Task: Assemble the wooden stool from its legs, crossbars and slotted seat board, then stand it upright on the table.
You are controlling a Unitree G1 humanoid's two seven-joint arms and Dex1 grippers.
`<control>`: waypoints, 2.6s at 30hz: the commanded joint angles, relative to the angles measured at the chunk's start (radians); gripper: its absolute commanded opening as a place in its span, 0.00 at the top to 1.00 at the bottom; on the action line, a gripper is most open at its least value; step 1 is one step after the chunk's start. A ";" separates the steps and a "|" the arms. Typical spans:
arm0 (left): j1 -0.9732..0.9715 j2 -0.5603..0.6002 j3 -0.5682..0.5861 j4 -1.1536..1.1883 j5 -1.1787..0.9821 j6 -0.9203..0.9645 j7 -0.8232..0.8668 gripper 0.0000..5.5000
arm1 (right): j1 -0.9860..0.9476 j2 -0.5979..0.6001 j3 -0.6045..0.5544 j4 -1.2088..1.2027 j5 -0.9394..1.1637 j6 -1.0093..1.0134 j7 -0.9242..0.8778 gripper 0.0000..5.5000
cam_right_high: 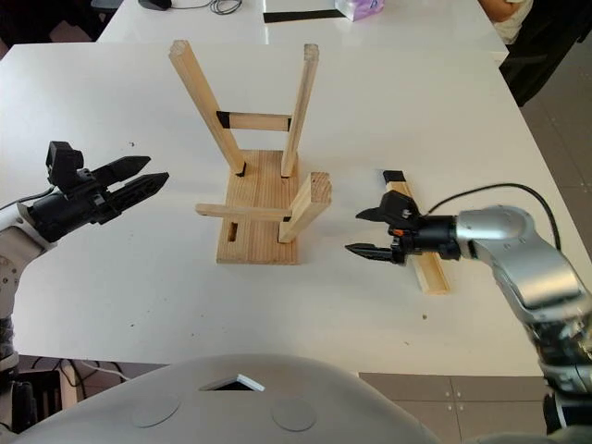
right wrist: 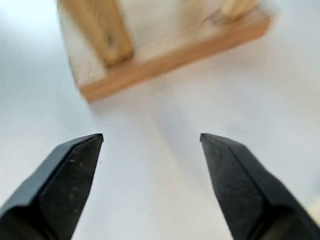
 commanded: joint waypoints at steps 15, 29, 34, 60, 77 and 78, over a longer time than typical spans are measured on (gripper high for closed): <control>0.114 -0.059 0.088 -0.080 -0.004 -0.045 0.078 0.35 | 0.026 0.169 -0.169 0.051 -0.110 0.103 -0.284 0.27; 0.062 -0.040 0.038 -0.043 0.015 -0.046 0.056 0.35 | -0.281 0.268 -0.247 0.470 -0.130 0.207 -0.465 0.27; 0.037 -0.033 0.021 -0.022 0.020 -0.047 0.045 0.35 | -0.301 0.231 -0.118 0.639 -0.334 -0.048 -0.508 0.27; 0.013 -0.020 -0.007 -0.019 0.021 -0.025 0.014 0.35 | -0.179 0.180 -0.019 0.236 -0.230 -0.032 -0.069 0.27; 0.238 -0.093 0.126 -0.177 -0.018 -0.043 0.098 0.35 | 0.103 0.184 -0.398 -0.300 -0.038 0.699 -0.315 0.23; 0.260 -0.101 0.139 -0.191 -0.022 -0.046 0.104 0.35 | 0.094 0.228 -0.418 -0.356 -0.030 0.786 -0.345 0.20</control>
